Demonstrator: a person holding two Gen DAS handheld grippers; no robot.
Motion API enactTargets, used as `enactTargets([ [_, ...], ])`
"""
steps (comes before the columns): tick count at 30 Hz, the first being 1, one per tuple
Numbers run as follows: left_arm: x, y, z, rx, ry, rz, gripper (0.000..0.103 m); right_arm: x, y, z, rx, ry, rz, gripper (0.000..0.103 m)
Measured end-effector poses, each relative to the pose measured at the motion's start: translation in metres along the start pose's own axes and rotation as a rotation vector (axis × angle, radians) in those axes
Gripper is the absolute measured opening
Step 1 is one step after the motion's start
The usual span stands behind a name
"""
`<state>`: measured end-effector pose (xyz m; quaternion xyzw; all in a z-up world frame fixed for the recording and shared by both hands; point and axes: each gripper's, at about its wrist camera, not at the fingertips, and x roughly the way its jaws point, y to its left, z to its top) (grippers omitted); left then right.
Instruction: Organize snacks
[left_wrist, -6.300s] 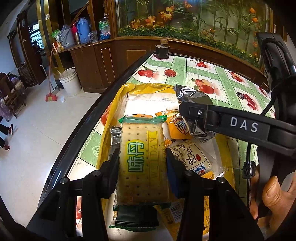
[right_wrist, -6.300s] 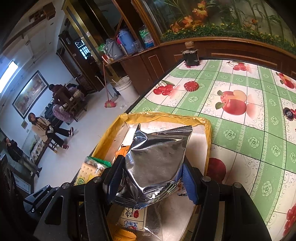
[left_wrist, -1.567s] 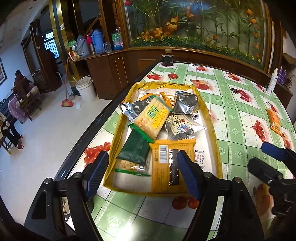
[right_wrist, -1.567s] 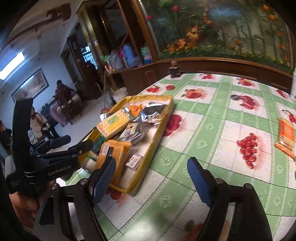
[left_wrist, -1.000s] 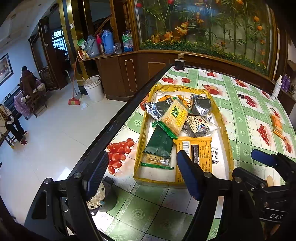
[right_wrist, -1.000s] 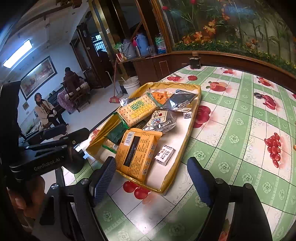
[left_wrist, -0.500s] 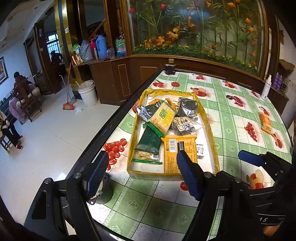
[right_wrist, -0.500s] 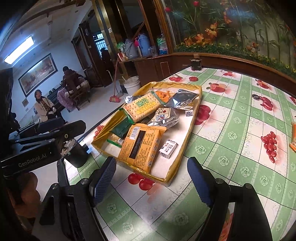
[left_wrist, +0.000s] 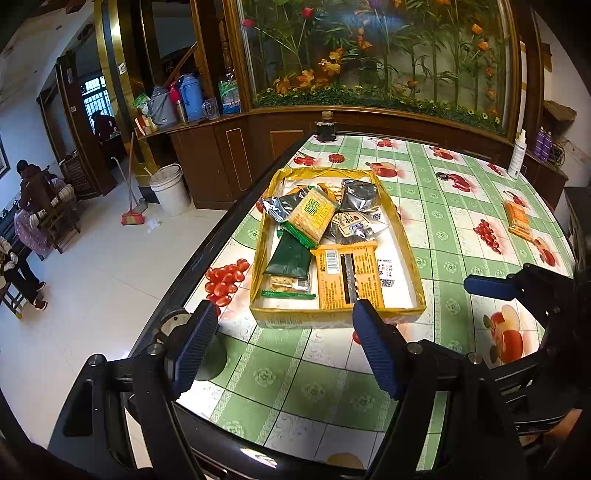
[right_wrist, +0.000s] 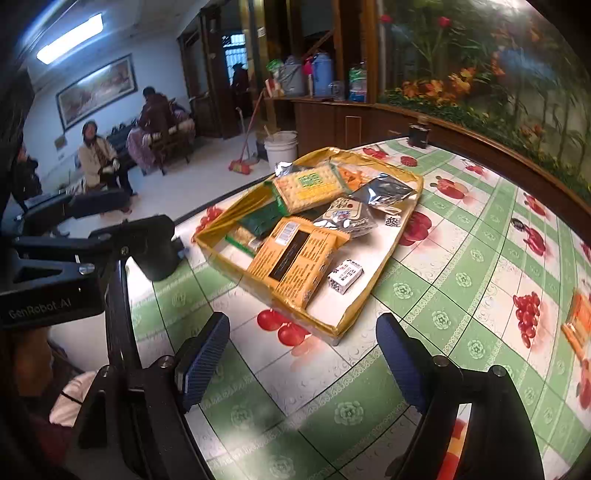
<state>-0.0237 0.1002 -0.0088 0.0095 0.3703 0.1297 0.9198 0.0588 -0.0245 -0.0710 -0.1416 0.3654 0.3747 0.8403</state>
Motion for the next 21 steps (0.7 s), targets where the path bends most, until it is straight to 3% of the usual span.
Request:
enactTargets([
  [8,-0.009,-0.003,-0.005,0.017,0.001,-0.019,0.076,0.002,0.01,-0.001,-0.058,0.023,-0.025,0.084],
  [21,-0.01,0.001,-0.004,0.011,-0.001,-0.024,0.076,0.003,0.018,0.025,-0.138,0.003,-0.058,0.085],
])
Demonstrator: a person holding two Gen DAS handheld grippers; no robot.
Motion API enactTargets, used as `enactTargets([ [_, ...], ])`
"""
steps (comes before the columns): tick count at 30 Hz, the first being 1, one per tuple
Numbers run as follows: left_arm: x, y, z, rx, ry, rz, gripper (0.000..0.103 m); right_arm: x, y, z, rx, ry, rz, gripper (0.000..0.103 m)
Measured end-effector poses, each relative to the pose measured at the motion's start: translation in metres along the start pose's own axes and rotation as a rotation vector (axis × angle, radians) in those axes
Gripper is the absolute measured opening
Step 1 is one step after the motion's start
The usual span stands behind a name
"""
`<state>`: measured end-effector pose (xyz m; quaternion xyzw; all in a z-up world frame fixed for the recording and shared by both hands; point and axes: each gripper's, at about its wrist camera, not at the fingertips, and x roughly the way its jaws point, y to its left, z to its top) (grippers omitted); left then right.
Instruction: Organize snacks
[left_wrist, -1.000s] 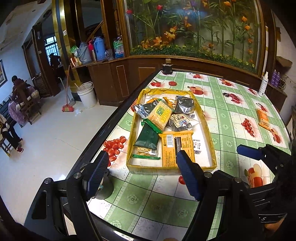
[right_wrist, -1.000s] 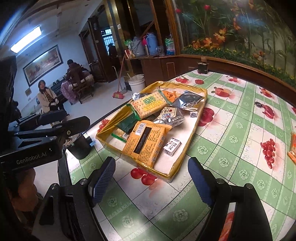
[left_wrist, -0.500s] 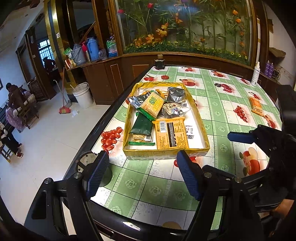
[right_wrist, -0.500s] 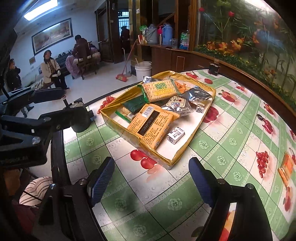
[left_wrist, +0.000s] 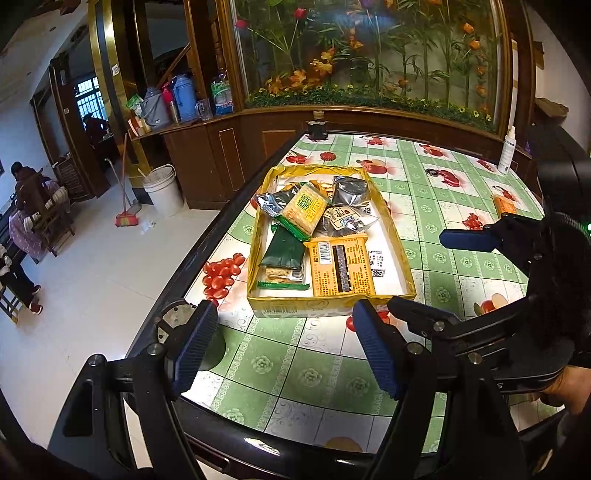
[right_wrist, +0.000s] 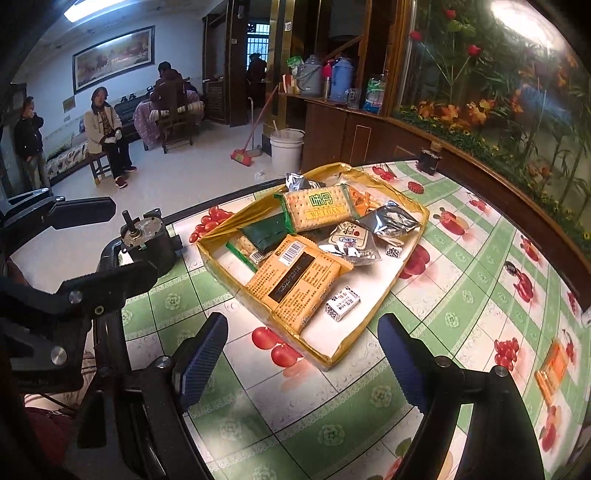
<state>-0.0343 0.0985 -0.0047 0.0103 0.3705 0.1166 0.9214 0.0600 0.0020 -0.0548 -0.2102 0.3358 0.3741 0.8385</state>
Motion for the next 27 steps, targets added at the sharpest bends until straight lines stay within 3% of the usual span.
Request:
enactTargets([
  [27,0.003,0.015,0.003,-0.028,-0.002,0.016,0.076,0.015,0.006,-0.001,-0.055,0.043,-0.013,0.085],
])
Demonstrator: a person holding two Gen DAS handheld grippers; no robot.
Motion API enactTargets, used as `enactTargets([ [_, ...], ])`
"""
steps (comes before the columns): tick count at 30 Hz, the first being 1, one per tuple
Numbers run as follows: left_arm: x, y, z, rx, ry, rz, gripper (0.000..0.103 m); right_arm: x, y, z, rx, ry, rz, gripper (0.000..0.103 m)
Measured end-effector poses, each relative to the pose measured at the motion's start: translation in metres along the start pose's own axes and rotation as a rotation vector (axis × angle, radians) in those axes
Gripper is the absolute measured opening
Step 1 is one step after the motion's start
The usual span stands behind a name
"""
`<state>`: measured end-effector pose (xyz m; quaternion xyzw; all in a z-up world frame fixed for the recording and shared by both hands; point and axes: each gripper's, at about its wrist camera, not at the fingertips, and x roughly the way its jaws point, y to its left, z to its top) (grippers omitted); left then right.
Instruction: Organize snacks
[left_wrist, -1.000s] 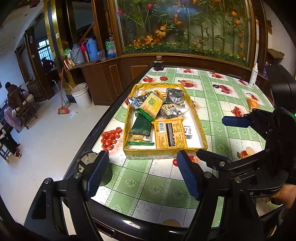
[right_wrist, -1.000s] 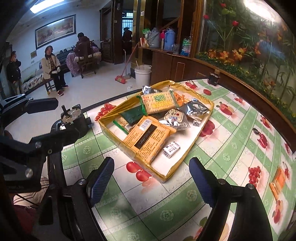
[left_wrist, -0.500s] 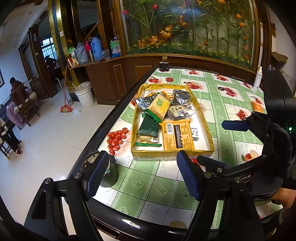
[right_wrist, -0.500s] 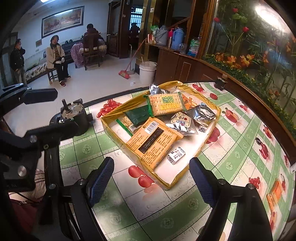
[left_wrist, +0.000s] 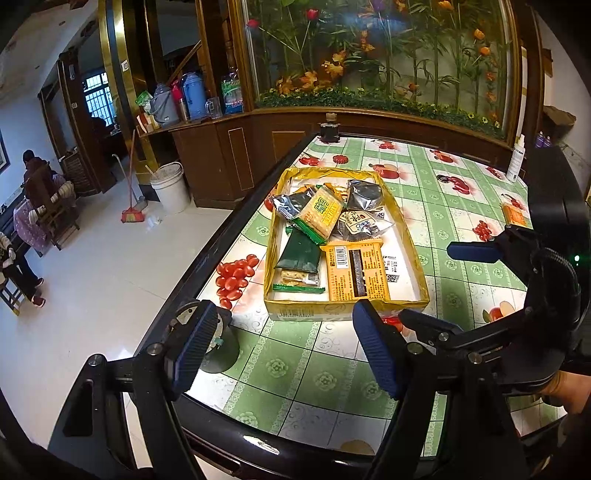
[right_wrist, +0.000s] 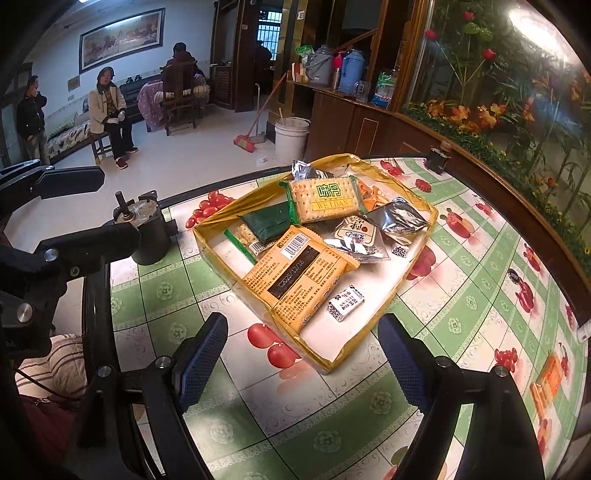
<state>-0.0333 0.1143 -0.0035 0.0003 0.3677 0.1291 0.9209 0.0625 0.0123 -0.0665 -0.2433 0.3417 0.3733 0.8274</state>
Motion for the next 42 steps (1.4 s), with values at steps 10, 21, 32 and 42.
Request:
enactTargets([
  [10,-0.0019,-0.0039,-0.0014,0.008,-0.002,0.007,0.076,0.0001,-0.0008,0.0014,-0.005,0.002,-0.002,0.085],
  [21,-0.0011,-0.0021,-0.0023,0.01,0.006,0.003,0.076,0.0025,-0.0032,0.0011,-0.004,0.009,-0.006,0.085],
  [32,0.0001,-0.0021,-0.0034,0.02,0.015,0.005,0.076,0.0049,-0.0043,0.0015,-0.036,0.017,-0.006,0.085],
  [42,0.0039,-0.0034,-0.0042,0.03,0.03,0.006,0.076,0.0073,-0.0063,0.0016,-0.065,0.024,0.003,0.085],
])
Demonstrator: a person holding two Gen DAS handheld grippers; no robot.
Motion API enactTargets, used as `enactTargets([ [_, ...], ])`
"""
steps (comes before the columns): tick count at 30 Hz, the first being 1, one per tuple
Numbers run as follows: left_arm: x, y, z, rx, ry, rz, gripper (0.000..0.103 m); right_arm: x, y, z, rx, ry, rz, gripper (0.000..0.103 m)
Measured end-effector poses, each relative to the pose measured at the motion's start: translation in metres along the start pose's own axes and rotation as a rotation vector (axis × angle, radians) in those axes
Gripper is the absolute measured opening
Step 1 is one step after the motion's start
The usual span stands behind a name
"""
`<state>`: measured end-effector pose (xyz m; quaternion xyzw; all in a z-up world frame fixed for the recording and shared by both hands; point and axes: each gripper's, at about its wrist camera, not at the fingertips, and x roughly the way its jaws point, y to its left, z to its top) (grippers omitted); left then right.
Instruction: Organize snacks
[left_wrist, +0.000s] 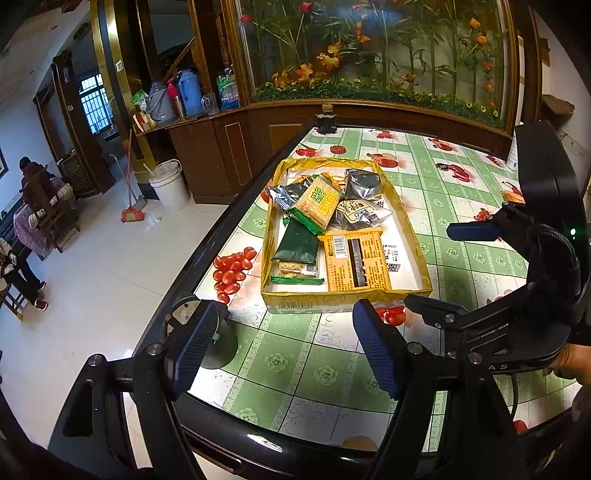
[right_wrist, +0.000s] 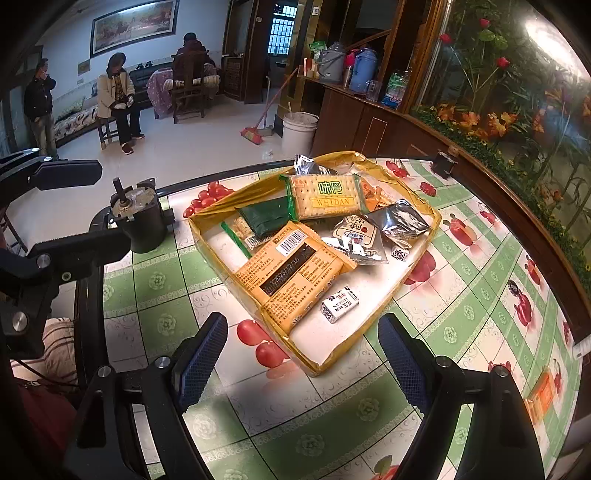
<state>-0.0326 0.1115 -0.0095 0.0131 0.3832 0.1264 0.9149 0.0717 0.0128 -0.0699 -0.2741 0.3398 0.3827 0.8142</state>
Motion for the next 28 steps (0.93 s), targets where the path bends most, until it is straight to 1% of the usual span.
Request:
enactTargets([
  [9,0.013,-0.009,-0.005,0.02,0.04,-0.005,0.076,0.001,-0.008,-0.007,0.014,0.012,0.008,0.085],
  [15,0.027,-0.015,-0.01,0.03,0.098,-0.051,0.076,0.007,-0.006,-0.01,0.004,0.034,0.022,0.085],
  [23,0.028,-0.017,-0.008,0.032,0.092,-0.049,0.076,0.014,-0.009,-0.015,0.013,0.056,0.033,0.085],
  [28,0.031,-0.014,-0.006,0.019,0.113,-0.064,0.076,0.016,-0.009,-0.015,0.009,0.061,0.039,0.085],
])
